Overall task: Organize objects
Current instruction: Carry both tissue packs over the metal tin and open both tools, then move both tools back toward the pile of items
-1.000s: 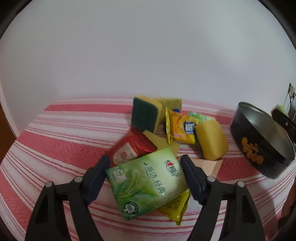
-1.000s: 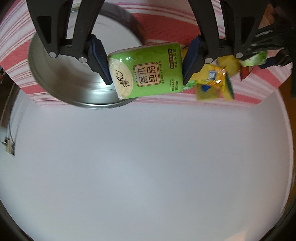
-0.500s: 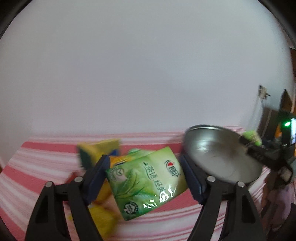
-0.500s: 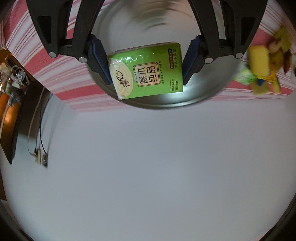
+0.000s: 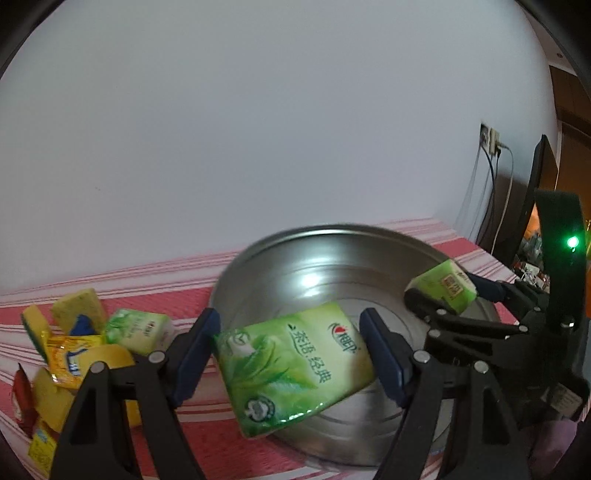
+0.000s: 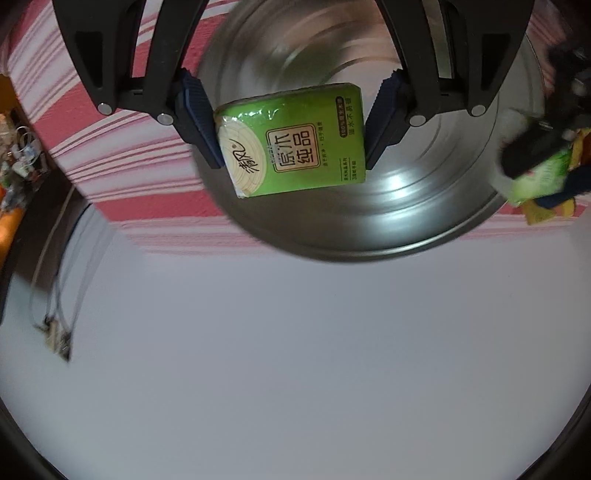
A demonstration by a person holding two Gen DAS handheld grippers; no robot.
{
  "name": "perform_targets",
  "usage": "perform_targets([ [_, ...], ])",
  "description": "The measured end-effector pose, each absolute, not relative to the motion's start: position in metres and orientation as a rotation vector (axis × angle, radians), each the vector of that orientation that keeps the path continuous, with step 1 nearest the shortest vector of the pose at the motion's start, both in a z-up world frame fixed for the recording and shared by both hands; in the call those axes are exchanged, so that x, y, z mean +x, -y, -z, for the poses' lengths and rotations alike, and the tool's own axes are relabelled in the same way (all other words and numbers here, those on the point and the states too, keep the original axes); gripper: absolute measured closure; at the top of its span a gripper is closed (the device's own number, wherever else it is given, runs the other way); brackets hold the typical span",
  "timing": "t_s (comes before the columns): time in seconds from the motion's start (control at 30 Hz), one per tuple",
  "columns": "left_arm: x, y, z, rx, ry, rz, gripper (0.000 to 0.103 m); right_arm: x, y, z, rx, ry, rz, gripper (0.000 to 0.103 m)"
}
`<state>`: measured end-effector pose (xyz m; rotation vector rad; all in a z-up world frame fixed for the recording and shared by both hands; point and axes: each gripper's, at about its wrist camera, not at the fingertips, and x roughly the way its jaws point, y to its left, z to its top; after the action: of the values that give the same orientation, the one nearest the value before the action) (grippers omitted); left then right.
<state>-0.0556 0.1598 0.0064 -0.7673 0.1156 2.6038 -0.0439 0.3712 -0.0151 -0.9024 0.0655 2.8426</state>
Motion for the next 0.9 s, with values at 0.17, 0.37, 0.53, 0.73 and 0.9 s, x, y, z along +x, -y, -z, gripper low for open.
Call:
perform_targets([
  [0.17, -0.054, -0.158, -0.006, -0.772, -0.102, -2.611, 0.008, -0.043, -0.373, 0.014, -0.921, -0.163, -2.895, 0.026],
  [0.37, -0.046, -0.136, -0.019, -0.676, -0.031, -2.7, 0.0, -0.023, -0.4, -0.002, -0.732, -0.371, -2.89, 0.026],
  [0.53, -0.04, -0.117, -0.013, -0.649, -0.088, -2.819, 0.0, -0.01, -0.408, -0.007, -0.614, -0.399, -2.828, 0.026],
  [0.73, -0.033, -0.106, -0.009, -0.644, -0.139, -2.847, 0.0, -0.006, -0.392, -0.004, -0.578, -0.29, -2.788, 0.026],
  [0.9, -0.024, -0.096, -0.004, -0.64, -0.186, -2.869, 0.0, 0.006, -0.36, -0.004, -0.467, -0.19, -2.77, 0.026],
])
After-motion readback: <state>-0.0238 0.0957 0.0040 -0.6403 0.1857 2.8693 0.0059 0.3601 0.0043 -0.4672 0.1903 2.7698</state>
